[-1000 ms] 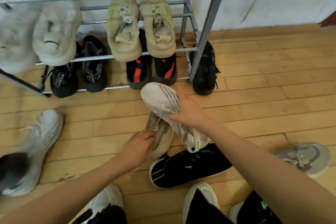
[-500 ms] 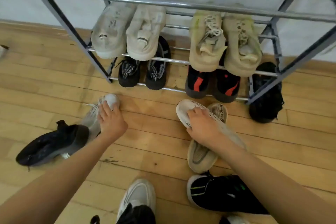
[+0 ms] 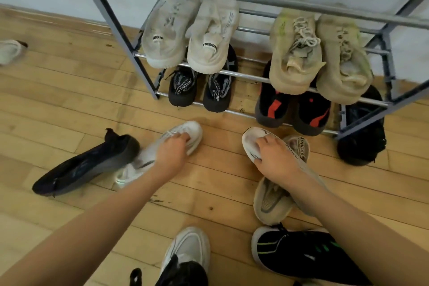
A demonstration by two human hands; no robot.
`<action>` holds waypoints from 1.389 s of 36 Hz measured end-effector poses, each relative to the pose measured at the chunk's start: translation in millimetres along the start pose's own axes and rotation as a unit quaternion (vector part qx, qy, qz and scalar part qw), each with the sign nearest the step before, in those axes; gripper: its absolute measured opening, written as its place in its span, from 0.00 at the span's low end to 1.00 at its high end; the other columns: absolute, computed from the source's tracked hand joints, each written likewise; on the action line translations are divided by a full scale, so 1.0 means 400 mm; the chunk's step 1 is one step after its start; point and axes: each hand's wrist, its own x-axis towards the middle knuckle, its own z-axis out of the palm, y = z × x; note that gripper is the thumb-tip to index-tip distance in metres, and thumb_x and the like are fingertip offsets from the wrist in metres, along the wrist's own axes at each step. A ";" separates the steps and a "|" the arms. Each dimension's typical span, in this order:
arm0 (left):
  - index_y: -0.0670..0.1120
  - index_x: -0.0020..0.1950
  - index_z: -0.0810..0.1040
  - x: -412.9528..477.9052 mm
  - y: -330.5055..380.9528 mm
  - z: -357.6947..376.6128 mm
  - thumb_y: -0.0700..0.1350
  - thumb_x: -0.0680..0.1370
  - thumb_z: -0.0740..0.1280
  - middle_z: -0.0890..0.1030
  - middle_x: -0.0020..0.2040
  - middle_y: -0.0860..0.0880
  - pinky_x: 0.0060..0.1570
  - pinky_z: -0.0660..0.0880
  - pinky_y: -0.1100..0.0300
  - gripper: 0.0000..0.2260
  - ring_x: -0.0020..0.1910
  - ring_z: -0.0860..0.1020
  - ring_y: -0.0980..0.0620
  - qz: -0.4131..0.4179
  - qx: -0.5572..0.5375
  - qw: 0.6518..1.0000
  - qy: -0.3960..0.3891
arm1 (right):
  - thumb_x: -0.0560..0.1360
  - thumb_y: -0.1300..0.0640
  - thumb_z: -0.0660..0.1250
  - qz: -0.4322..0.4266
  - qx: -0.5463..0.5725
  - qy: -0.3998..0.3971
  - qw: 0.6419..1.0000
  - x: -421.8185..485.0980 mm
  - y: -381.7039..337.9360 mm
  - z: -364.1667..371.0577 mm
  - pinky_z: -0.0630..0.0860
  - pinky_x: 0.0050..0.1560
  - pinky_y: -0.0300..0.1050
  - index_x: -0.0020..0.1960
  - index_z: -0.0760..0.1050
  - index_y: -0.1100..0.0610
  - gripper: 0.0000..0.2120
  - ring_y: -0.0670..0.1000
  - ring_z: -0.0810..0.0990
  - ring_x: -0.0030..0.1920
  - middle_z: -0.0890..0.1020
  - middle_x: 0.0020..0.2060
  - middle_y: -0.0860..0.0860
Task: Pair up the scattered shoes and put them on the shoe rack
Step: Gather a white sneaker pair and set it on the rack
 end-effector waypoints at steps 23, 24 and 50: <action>0.43 0.70 0.65 -0.051 0.054 0.007 0.53 0.67 0.76 0.74 0.64 0.44 0.50 0.72 0.54 0.36 0.54 0.73 0.47 -0.186 -0.281 0.913 -0.229 | 0.73 0.48 0.68 0.239 0.309 -0.129 0.911 -0.153 0.192 -0.002 0.69 0.48 0.45 0.63 0.68 0.57 0.23 0.54 0.74 0.53 0.75 0.57 0.54; 0.43 0.71 0.65 -0.048 0.057 -0.002 0.53 0.68 0.75 0.73 0.65 0.44 0.51 0.72 0.54 0.36 0.55 0.73 0.46 -0.202 -0.305 0.899 -0.240 | 0.74 0.48 0.67 0.236 0.301 -0.148 0.912 -0.162 0.201 -0.003 0.69 0.48 0.44 0.64 0.69 0.57 0.23 0.53 0.74 0.51 0.76 0.56 0.53; 0.42 0.68 0.67 -0.107 0.096 0.027 0.32 0.70 0.72 0.77 0.56 0.43 0.43 0.74 0.53 0.29 0.52 0.77 0.46 -0.228 -0.439 0.821 -0.285 | 0.70 0.59 0.69 0.212 0.335 -0.138 0.908 -0.245 0.223 0.026 0.80 0.52 0.57 0.56 0.77 0.65 0.16 0.58 0.81 0.51 0.82 0.52 0.59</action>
